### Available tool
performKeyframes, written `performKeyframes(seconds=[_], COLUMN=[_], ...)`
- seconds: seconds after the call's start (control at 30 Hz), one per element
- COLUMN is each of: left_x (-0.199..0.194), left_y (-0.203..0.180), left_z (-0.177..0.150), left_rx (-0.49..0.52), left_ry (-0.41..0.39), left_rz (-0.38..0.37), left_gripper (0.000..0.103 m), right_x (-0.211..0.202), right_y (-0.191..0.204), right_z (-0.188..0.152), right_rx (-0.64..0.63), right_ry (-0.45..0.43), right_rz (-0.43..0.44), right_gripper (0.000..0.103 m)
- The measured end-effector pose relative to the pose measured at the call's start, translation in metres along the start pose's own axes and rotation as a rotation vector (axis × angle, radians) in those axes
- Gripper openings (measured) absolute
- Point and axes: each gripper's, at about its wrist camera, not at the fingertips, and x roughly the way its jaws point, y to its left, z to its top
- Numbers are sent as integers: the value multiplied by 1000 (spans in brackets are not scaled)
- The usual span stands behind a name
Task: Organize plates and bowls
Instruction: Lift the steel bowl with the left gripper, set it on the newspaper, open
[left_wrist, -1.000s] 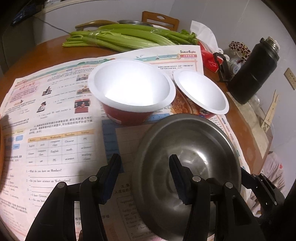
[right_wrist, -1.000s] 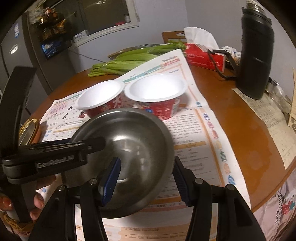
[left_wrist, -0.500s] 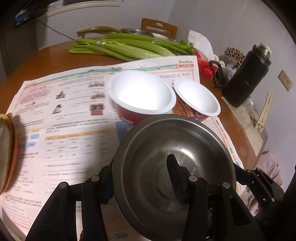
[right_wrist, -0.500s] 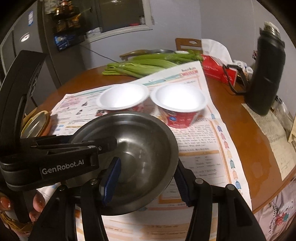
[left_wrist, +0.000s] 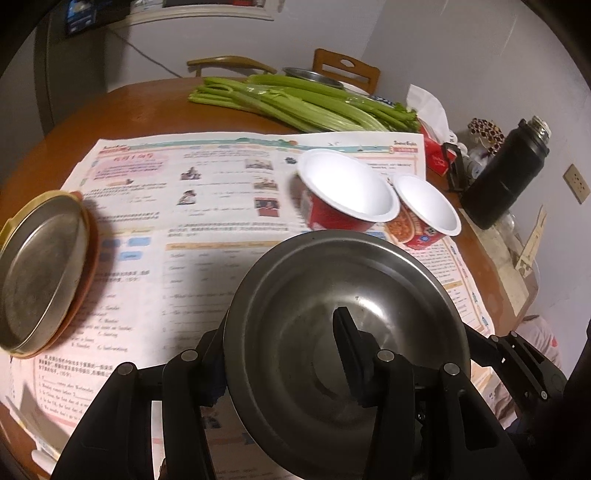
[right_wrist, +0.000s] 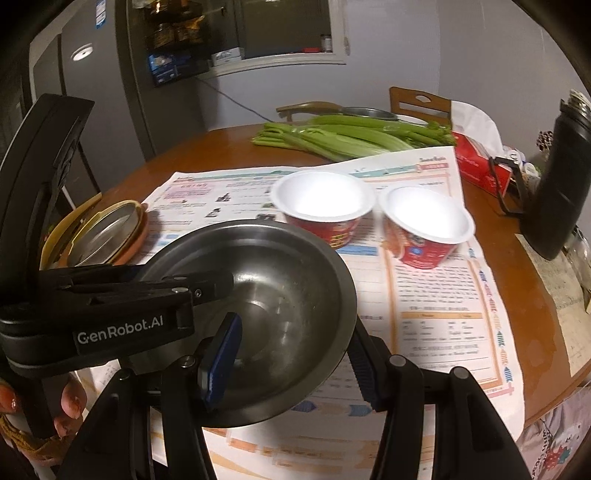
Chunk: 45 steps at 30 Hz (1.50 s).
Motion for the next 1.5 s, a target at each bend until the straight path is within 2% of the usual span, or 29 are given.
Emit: performKeyframes(seconds=[0.43,0.77,1.17,1.5], left_x=[8,18,25,22], left_y=[17,13,10,14], left_z=[-8,-7,-9,-5], left_rx=[-16,-5,5,-13], left_ry=[20,29,44,36], left_rz=[4,7,5,-7], left_gripper=[51,51,51,52], right_x=[12,21,26,21], right_y=[17,12,5,-6], right_z=[-4,-5,-7,-6], right_rx=[-5,13,43,88], right_ry=[34,55,79,66], right_rz=[-4,-24,-5,-1], right_gripper=[57,56,57,57])
